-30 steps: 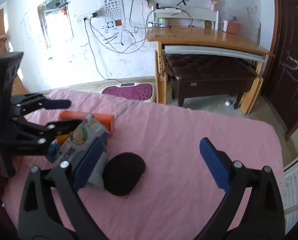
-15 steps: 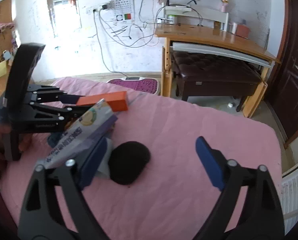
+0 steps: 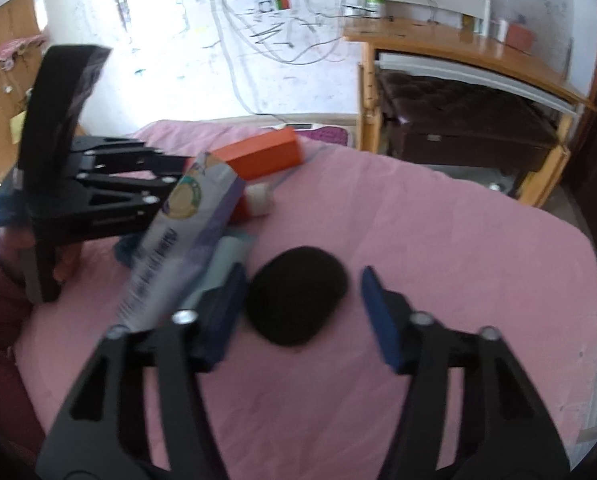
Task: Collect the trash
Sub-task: 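Grasp the orange carton with the left tool while the right tool grasps the black sponge, then lift the orange carton with the left tool while the right tool lifts the black sponge, then carry both items over the yellow bin and open both tools to drop them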
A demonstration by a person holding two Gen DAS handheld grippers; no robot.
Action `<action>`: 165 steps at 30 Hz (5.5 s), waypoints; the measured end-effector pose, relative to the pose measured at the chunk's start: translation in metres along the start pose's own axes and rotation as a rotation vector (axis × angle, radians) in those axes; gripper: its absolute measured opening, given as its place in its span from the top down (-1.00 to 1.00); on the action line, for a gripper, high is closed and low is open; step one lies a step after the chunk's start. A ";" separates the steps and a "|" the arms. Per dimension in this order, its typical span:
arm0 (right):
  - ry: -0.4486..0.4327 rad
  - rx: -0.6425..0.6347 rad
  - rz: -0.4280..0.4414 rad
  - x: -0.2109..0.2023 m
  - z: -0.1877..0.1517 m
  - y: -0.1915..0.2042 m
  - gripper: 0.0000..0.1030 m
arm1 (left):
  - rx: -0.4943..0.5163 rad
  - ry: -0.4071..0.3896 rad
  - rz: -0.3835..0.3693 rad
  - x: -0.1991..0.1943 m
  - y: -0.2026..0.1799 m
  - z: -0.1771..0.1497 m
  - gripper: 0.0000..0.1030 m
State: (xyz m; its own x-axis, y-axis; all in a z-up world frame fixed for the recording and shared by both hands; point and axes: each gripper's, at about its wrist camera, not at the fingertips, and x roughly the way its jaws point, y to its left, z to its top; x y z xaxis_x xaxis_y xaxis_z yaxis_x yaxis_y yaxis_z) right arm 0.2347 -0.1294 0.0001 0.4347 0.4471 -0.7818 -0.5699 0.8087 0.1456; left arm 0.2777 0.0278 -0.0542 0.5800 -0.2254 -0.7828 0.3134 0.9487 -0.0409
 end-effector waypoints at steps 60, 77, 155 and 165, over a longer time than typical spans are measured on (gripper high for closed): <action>-0.158 0.209 -0.208 -0.080 -0.047 -0.042 0.39 | 0.018 0.073 -0.076 0.003 -0.014 0.034 0.56; -0.179 0.245 -0.210 -0.082 -0.052 -0.048 0.38 | 0.088 0.150 -0.103 0.025 -0.029 0.052 0.49; -0.164 0.730 -0.538 -0.177 -0.256 -0.216 -0.35 | 0.416 0.163 -0.438 0.029 -0.407 0.029 0.64; -0.239 0.808 -0.644 -0.199 -0.269 -0.223 -0.53 | 0.405 0.230 -0.494 0.036 -0.415 0.027 0.50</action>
State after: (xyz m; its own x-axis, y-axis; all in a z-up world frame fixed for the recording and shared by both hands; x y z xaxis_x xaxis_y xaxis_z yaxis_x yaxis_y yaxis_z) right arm 0.0878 -0.5015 -0.0401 0.6656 -0.1635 -0.7282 0.4111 0.8946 0.1749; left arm 0.1892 -0.3797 -0.0485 0.1362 -0.5155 -0.8460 0.7835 0.5787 -0.2265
